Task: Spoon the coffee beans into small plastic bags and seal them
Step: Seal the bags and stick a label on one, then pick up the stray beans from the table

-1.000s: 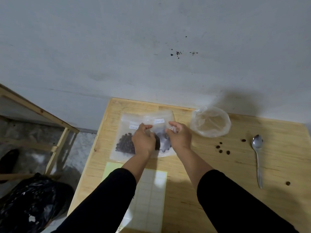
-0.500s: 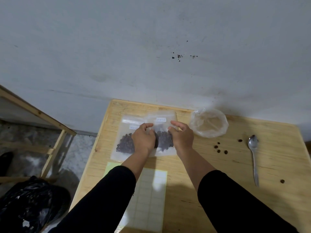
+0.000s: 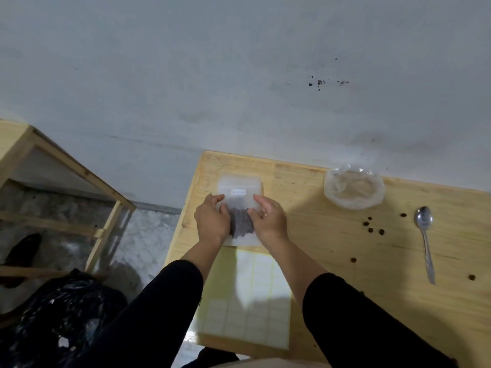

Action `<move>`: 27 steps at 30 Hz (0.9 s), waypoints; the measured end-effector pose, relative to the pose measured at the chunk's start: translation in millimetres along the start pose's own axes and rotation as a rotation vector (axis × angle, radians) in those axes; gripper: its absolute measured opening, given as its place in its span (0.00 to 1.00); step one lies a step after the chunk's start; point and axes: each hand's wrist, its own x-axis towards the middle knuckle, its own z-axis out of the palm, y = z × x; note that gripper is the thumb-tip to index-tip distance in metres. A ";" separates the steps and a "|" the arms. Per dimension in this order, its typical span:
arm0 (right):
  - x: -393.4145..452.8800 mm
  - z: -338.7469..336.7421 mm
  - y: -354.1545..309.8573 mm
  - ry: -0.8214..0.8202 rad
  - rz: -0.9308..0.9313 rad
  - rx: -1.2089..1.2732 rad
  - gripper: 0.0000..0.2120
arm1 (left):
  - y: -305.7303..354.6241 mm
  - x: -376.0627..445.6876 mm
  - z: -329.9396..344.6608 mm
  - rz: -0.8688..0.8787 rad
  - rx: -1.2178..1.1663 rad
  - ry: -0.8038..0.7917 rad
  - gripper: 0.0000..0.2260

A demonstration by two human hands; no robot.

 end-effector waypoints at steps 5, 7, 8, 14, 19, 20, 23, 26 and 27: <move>-9.2 5.4 -0.8 -0.057 -0.158 -0.282 0.26 | -3.3 -6.1 -5.9 0.164 0.153 -0.081 0.17; -14.0 5.6 0.0 -0.051 -0.192 -0.396 0.27 | -1.4 -8.8 -8.7 0.242 0.206 -0.066 0.18; -16.8 4.2 -1.1 -0.037 -0.209 -0.458 0.26 | -0.3 -9.7 -10.9 0.285 0.242 -0.055 0.18; -32.2 -10.8 -14.1 0.101 -0.419 -0.688 0.20 | 3.0 -13.0 -26.5 0.533 0.344 -0.044 0.14; -46.4 -34.5 -22.7 0.171 -0.557 -0.909 0.20 | 21.0 -24.6 -30.8 0.741 0.422 -0.065 0.19; -50.5 -37.9 -21.4 0.182 -0.561 -0.926 0.19 | 23.6 -27.8 -29.0 0.771 0.424 -0.067 0.19; -66.5 -50.7 -13.1 0.208 -0.513 -0.911 0.20 | 33.6 -39.9 -24.6 0.872 0.427 -0.087 0.17; -80.8 -63.8 8.9 0.246 -0.482 -0.902 0.18 | 36.4 -57.8 -10.7 0.972 0.398 -0.064 0.13; -85.9 -67.6 17.4 0.250 -0.470 -0.917 0.18 | 37.0 -65.7 -7.6 0.980 0.388 -0.097 0.13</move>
